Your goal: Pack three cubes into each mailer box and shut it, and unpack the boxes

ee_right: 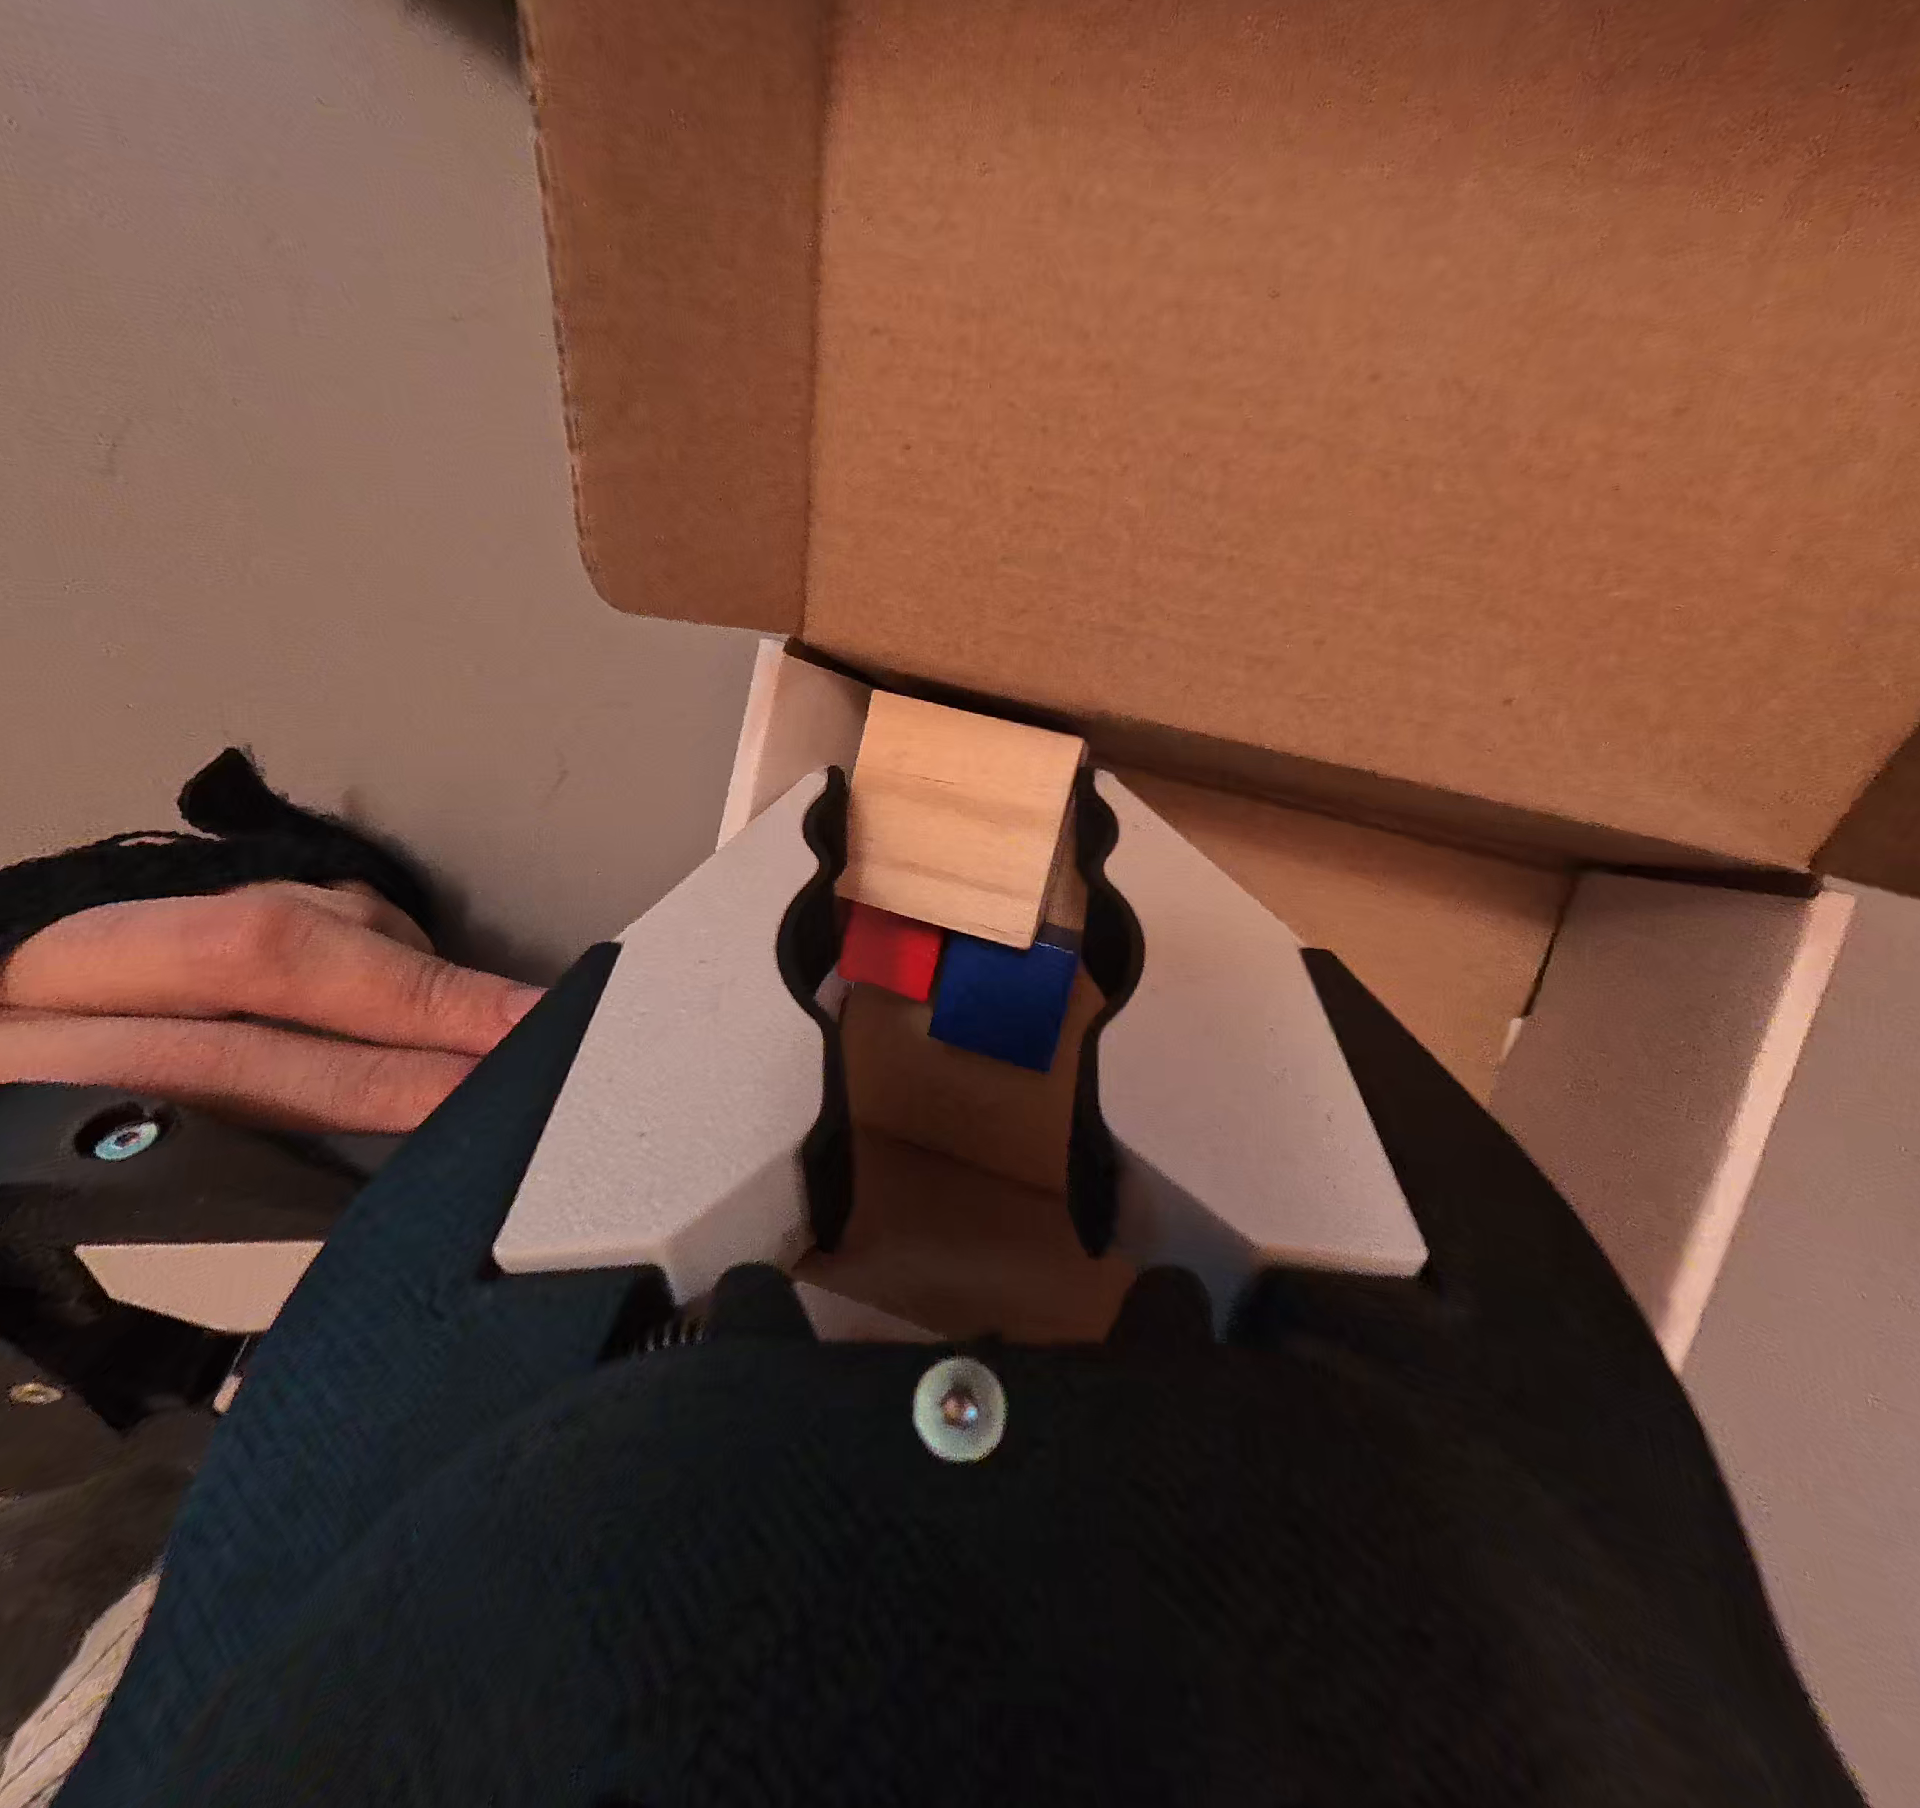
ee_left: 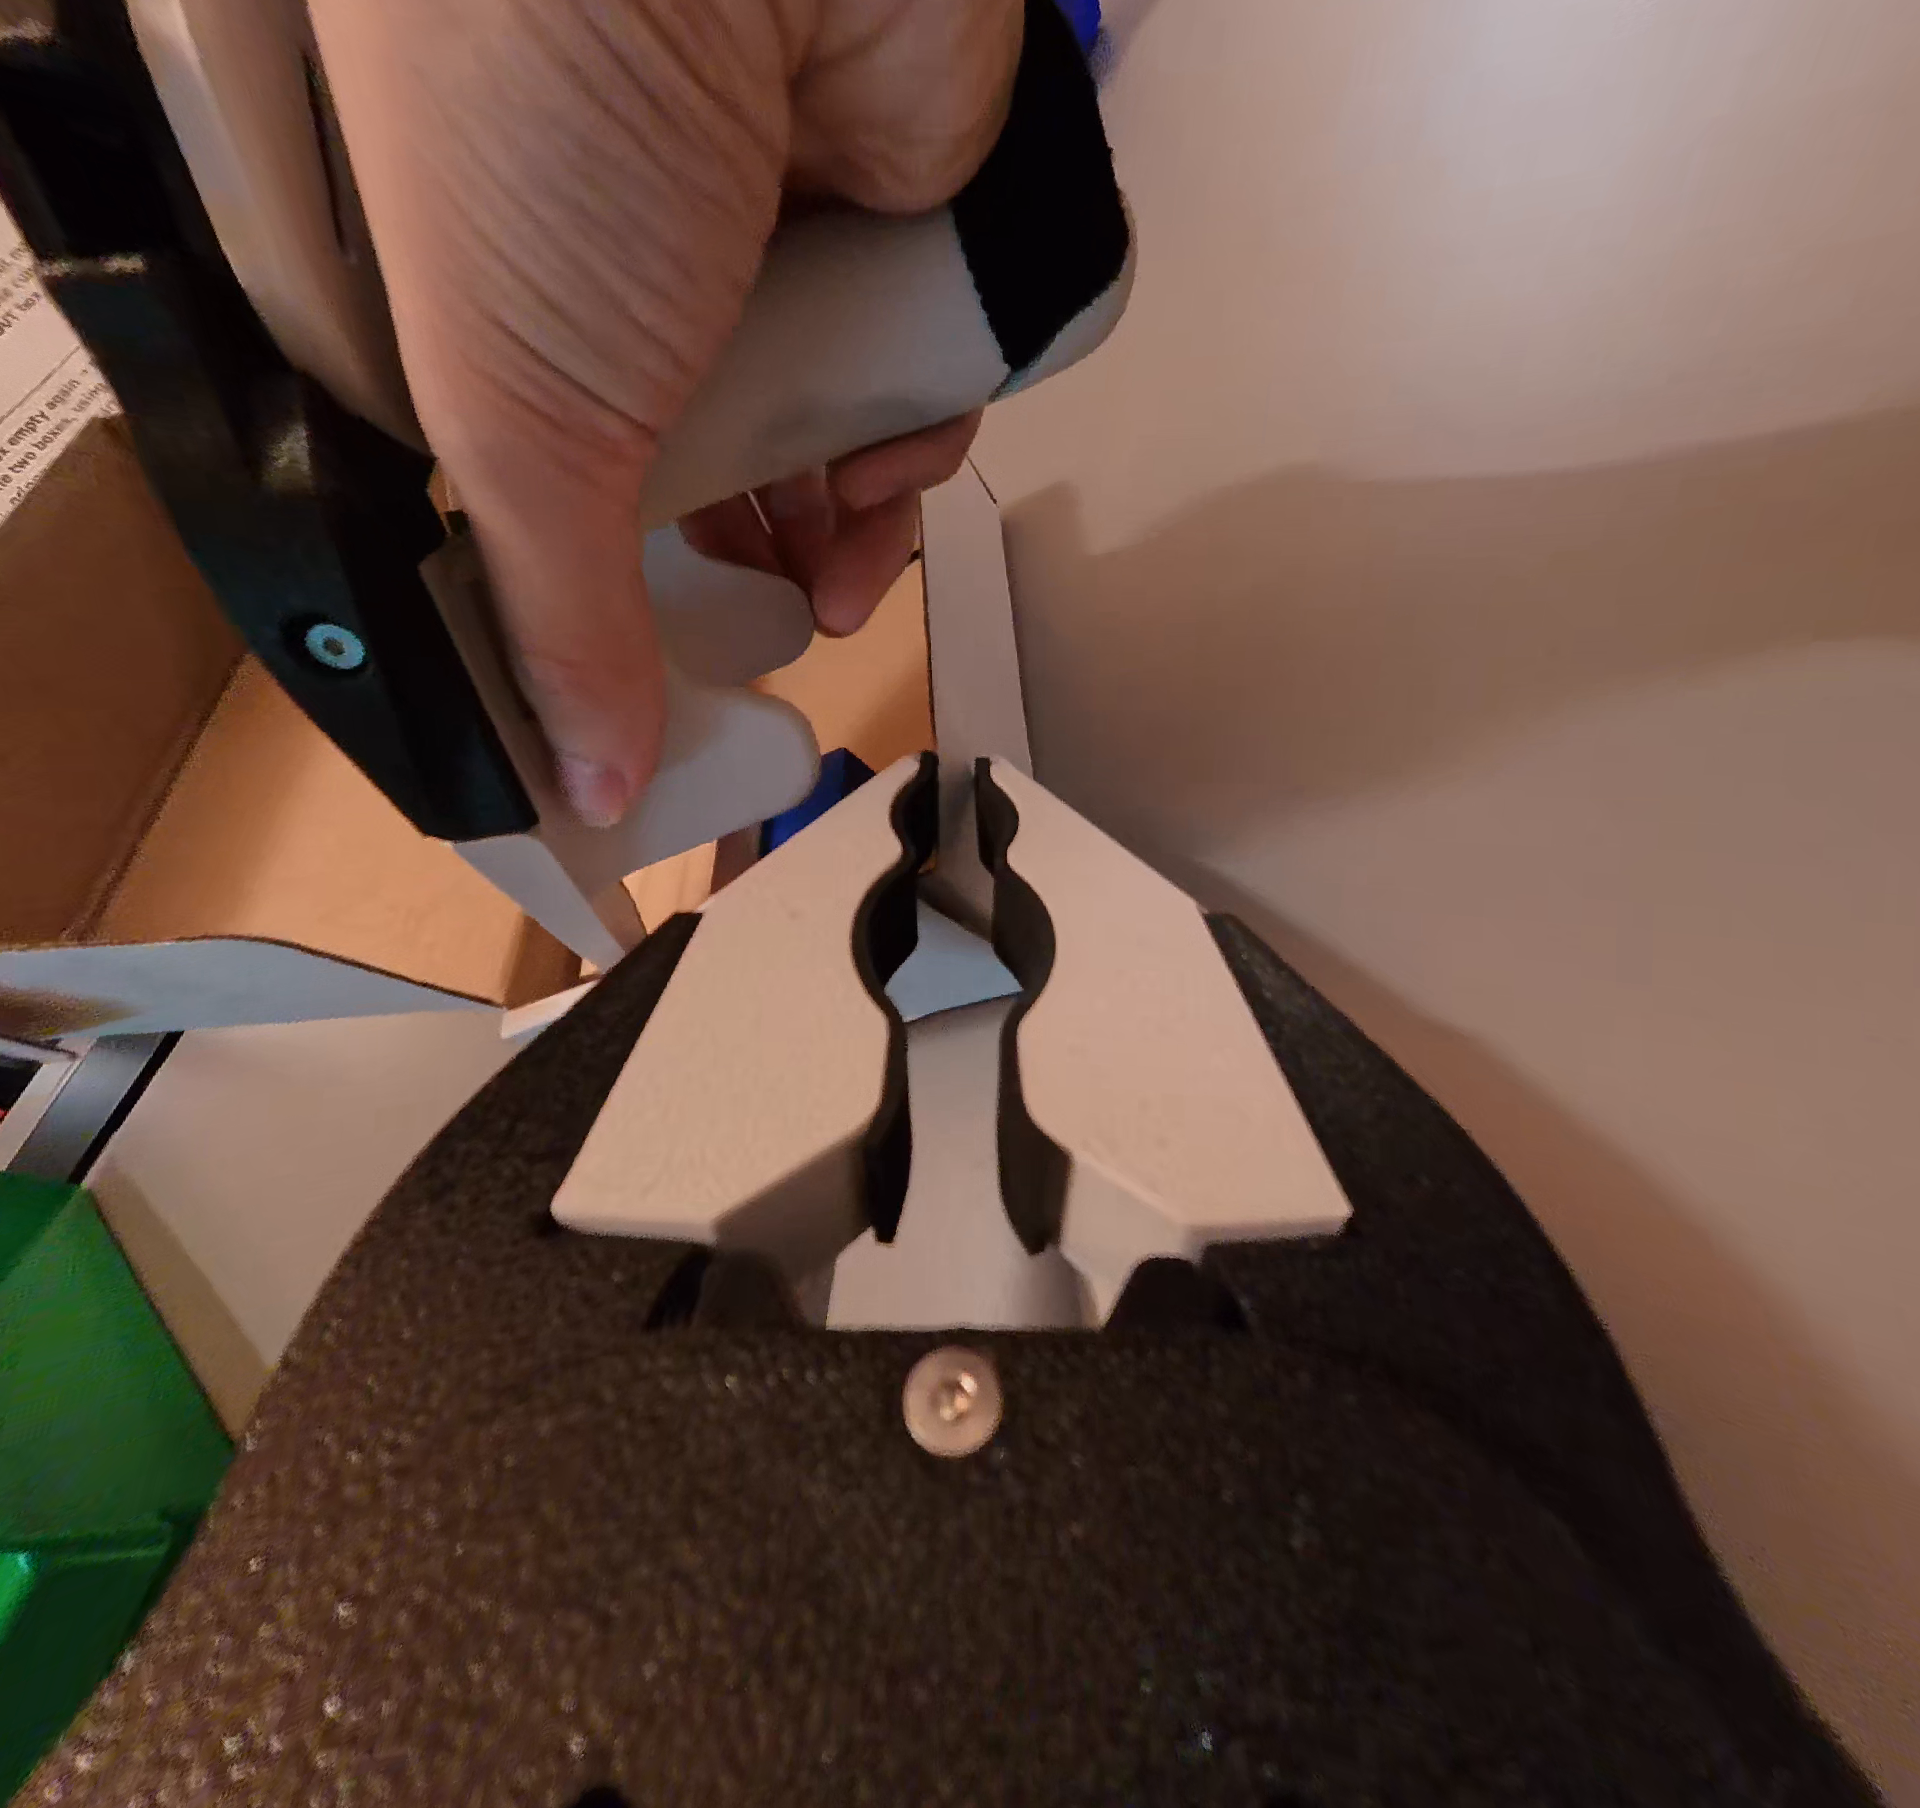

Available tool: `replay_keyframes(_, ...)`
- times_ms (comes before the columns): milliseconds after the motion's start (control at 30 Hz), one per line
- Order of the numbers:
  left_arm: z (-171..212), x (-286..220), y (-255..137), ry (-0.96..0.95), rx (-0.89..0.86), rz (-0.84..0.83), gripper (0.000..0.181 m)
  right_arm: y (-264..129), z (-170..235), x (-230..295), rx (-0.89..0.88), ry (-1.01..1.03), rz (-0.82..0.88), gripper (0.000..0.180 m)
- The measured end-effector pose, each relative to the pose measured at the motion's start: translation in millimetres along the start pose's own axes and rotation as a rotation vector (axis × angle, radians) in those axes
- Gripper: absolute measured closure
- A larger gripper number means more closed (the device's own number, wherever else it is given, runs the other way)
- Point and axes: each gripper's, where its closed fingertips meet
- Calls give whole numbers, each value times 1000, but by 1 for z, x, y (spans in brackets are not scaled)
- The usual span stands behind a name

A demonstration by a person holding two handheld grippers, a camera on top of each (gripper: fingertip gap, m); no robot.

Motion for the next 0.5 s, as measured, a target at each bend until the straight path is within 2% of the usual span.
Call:
replay_keyframes(133,1,-1,0,10,7,-2,177,-4,3,-2,25,-51,-27,137)
replay_keyframes(233,1,-1,0,10,8,-4,177,-27,-7,-7,-5,-46,-110,138)
replay_keyframes(333,1,-1,0,7,7,-1,177,-74,-20,-8,-74,-128,-204,137)
replay_keyframes(400,1,-1,0,0,6,4,177,-114,-25,-26,-109,-188,-184,137)
replay_keyframes(500,1,-1,0,-5,4,9,177,-175,-36,-100,-146,-194,36,137)
Point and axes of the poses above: each gripper's, where its closed fingertips meet, y out along the fingers, z out of its underside, x = y × z across the jaws, and after that the axes turned 10 degrees about y, right-handed
